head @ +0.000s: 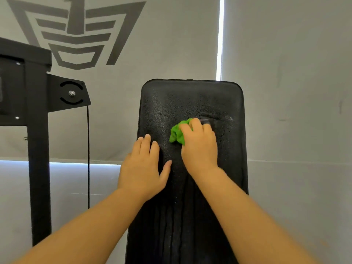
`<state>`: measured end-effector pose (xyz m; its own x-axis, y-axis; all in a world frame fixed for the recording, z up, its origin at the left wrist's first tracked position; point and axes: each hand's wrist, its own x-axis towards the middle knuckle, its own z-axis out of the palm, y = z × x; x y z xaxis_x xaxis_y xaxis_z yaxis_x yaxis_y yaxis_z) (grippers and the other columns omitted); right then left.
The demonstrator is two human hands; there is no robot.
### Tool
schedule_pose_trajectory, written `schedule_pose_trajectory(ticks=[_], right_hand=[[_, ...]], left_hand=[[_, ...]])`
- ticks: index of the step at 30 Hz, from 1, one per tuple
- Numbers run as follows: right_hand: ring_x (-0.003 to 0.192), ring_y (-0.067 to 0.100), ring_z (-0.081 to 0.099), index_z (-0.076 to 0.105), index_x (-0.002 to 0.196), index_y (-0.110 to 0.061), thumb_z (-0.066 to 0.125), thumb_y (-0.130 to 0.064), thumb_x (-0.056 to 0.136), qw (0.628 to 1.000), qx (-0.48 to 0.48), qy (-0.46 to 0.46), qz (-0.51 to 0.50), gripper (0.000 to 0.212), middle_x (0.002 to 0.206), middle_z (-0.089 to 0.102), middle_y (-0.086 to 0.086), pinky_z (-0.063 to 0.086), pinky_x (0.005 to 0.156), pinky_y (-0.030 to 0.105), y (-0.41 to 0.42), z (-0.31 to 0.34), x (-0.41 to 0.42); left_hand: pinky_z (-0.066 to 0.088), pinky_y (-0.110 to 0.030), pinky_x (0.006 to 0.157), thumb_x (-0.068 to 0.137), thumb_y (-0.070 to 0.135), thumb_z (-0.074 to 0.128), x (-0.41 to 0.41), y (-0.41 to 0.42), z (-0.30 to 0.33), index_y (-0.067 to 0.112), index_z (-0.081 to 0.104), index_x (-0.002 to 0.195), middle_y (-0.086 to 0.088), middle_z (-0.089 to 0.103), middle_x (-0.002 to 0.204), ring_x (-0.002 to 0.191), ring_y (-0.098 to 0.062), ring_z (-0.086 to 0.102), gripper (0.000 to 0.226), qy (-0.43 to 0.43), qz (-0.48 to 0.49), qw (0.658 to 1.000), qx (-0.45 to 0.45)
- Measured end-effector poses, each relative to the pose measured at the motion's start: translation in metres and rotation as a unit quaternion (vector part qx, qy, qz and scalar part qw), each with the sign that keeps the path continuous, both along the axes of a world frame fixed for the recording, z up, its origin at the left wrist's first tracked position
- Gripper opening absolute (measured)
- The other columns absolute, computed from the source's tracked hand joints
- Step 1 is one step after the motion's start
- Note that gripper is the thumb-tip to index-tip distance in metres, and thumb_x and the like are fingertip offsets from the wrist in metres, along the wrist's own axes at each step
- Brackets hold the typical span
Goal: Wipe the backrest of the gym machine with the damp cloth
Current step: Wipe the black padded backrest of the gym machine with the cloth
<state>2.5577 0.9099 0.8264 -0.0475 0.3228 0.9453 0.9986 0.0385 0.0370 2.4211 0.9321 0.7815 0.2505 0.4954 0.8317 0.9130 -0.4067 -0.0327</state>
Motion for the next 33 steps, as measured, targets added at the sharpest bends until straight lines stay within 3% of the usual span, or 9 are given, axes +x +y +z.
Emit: schedule_pose_trajectory(ticks=[2,5,9,13,17,20,24,29,33], right_hand=[[0.081,0.037,0.056,0.066,0.097,-0.011,0.045,-0.008,0.076,0.999,0.026,0.025,-0.04,0.029,0.103,0.06,0.015,0.044,0.063,0.035,0.007,0.039,0.009],[0.108,0.033,0.043,0.054,0.121,-0.015,0.045,-0.003,0.089,0.992,-0.03,0.113,-0.037,0.036,0.129,0.044,0.011,0.036,0.081,0.035,0.011,0.084,0.028],[0.104,0.034,0.045,0.056,0.118,-0.01,0.049,-0.002,0.087,0.995,-0.004,0.096,-0.024,0.033,0.126,0.048,0.013,0.038,0.081,0.038,0.009,0.058,0.027],[0.07,0.036,0.056,0.068,0.089,-0.006,0.073,0.007,0.06,0.996,0.066,0.065,0.004,0.032,0.092,0.064,0.016,0.051,0.06,0.039,-0.007,-0.011,0.036],[0.065,0.034,0.055,0.068,0.088,-0.006,0.075,0.007,0.055,0.998,0.039,0.031,0.026,0.036,0.088,0.064,0.015,0.052,0.055,0.036,-0.017,-0.037,0.044],[0.075,0.038,0.055,0.068,0.091,-0.005,0.067,0.009,0.063,0.997,0.041,0.065,0.023,0.031,0.093,0.062,0.018,0.048,0.061,0.036,-0.009,0.003,0.054],[0.111,0.031,0.042,0.058,0.116,-0.011,0.047,0.004,0.083,0.986,0.036,0.161,-0.016,0.038,0.123,0.048,0.012,0.038,0.08,0.033,-0.001,0.079,0.077],[0.116,0.031,0.04,0.054,0.123,-0.011,0.045,0.002,0.085,0.983,0.011,0.184,-0.014,0.041,0.129,0.043,0.013,0.035,0.089,0.028,0.004,0.12,0.091],[0.118,0.033,0.04,0.056,0.12,-0.01,0.045,0.003,0.082,0.984,0.001,0.176,0.021,0.042,0.128,0.044,0.015,0.03,0.094,0.026,-0.001,0.112,0.096]], left_hand=[[0.055,-0.041,0.066,0.079,0.046,0.038,0.004,-0.002,0.004,0.003,0.062,0.093,-0.022,0.062,0.112,0.101,-0.039,0.06,0.051,-0.007,0.008,1.0,0.003],[0.055,-0.04,0.064,0.08,0.043,0.037,0.008,-0.002,0.007,0.004,0.059,0.085,-0.022,0.063,0.105,0.093,-0.039,0.061,0.045,-0.013,0.017,1.0,0.014],[0.054,-0.043,0.066,0.079,0.04,0.039,0.01,-0.001,0.003,0.002,0.059,0.085,-0.025,0.062,0.107,0.096,-0.042,0.06,0.043,-0.014,0.021,0.999,0.022],[0.052,-0.047,0.075,0.075,0.029,0.065,0.017,0.0,-0.001,-0.002,0.059,0.087,-0.031,0.06,0.111,0.099,-0.046,0.058,0.034,-0.025,0.035,0.999,0.015],[0.05,-0.05,0.082,0.072,0.026,0.07,0.02,-0.002,0.0,-0.005,0.057,0.088,-0.034,0.057,0.111,0.099,-0.048,0.055,0.037,-0.037,0.032,0.999,0.004],[0.051,-0.049,0.078,0.071,0.027,0.071,0.019,-0.003,0.002,-0.004,0.058,0.086,-0.033,0.058,0.109,0.096,-0.047,0.057,0.037,-0.024,0.033,0.999,-0.003],[0.052,-0.048,0.074,0.069,0.028,0.073,0.017,-0.005,0.004,-0.003,0.059,0.085,-0.032,0.06,0.106,0.094,-0.046,0.059,0.038,-0.009,0.039,0.999,-0.007],[0.053,-0.048,0.073,0.067,0.029,0.075,0.017,-0.005,0.004,-0.003,0.06,0.084,-0.031,0.061,0.106,0.095,-0.046,0.059,0.039,-0.002,0.042,0.999,-0.017],[0.052,-0.047,0.076,0.071,0.031,0.072,0.015,-0.004,0.005,-0.002,0.06,0.089,-0.03,0.06,0.112,0.1,-0.046,0.057,0.039,-0.006,0.043,0.999,-0.024]])
